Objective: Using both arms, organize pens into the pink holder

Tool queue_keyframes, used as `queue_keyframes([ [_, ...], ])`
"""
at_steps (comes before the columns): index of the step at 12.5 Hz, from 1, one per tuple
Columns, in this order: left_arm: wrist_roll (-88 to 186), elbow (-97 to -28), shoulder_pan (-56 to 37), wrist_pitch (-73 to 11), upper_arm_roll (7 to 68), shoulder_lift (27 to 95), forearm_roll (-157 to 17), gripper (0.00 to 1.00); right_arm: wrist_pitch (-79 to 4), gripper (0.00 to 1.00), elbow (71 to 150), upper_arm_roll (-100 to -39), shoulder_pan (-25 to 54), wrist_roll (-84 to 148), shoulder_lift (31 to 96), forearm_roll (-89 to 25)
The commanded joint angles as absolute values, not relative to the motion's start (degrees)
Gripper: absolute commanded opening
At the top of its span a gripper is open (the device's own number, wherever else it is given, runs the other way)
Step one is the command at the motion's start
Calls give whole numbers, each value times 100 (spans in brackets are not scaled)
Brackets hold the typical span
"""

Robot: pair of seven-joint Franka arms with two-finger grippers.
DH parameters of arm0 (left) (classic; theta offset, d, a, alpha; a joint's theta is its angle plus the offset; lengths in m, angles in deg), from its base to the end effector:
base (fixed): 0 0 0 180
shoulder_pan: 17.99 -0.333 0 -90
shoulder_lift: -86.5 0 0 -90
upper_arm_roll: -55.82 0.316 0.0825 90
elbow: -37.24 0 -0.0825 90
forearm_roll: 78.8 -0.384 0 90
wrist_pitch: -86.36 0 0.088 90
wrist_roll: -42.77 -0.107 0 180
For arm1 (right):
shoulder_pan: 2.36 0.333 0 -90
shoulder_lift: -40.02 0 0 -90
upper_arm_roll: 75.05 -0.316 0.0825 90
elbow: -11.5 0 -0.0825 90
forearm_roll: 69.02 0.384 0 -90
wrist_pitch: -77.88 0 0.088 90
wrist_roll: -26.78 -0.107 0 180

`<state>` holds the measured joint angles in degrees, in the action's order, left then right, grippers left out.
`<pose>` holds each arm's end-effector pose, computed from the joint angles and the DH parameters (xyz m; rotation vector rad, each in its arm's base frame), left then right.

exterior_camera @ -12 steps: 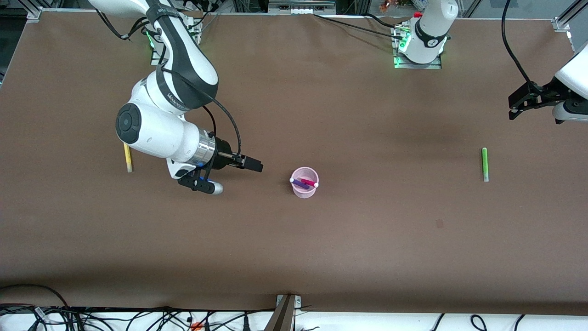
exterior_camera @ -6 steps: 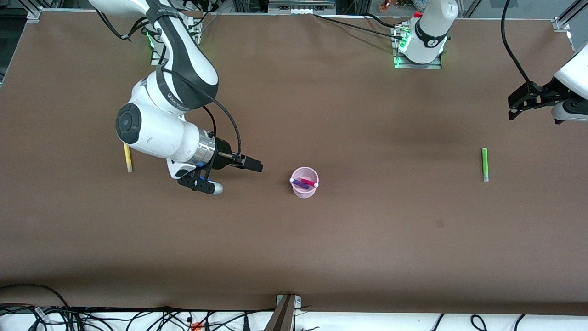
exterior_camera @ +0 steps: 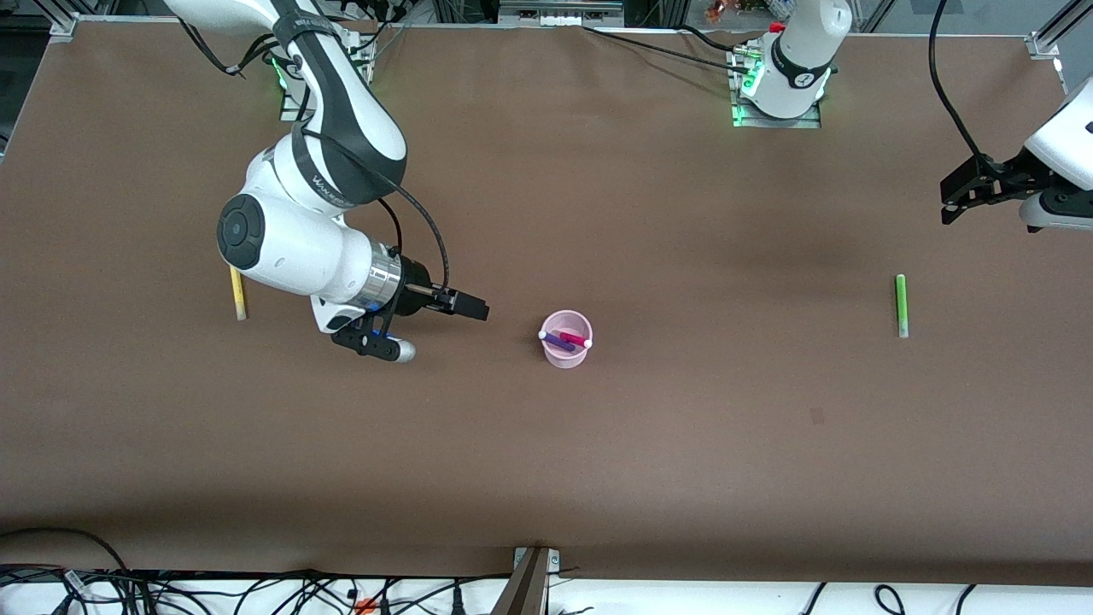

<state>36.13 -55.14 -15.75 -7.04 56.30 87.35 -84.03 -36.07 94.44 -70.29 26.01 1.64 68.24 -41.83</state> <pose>0.5553 -0.0078 0.6188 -3.0403 0.2293 -0.0438 0.6307 0.3177 0.4144 -2.7388 0.2746 0.1654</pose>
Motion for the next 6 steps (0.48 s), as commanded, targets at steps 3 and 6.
queue_keyframes([
  [3,3644,-5381,-1553,-575,5599,8677,-8407,100,-1194,100,10274,-5966,2058,2062,4450,-5609],
  [6,3644,-5364,-1553,-540,5591,8677,-8398,100,-1203,100,10230,-5993,2041,2115,4451,-5900],
])
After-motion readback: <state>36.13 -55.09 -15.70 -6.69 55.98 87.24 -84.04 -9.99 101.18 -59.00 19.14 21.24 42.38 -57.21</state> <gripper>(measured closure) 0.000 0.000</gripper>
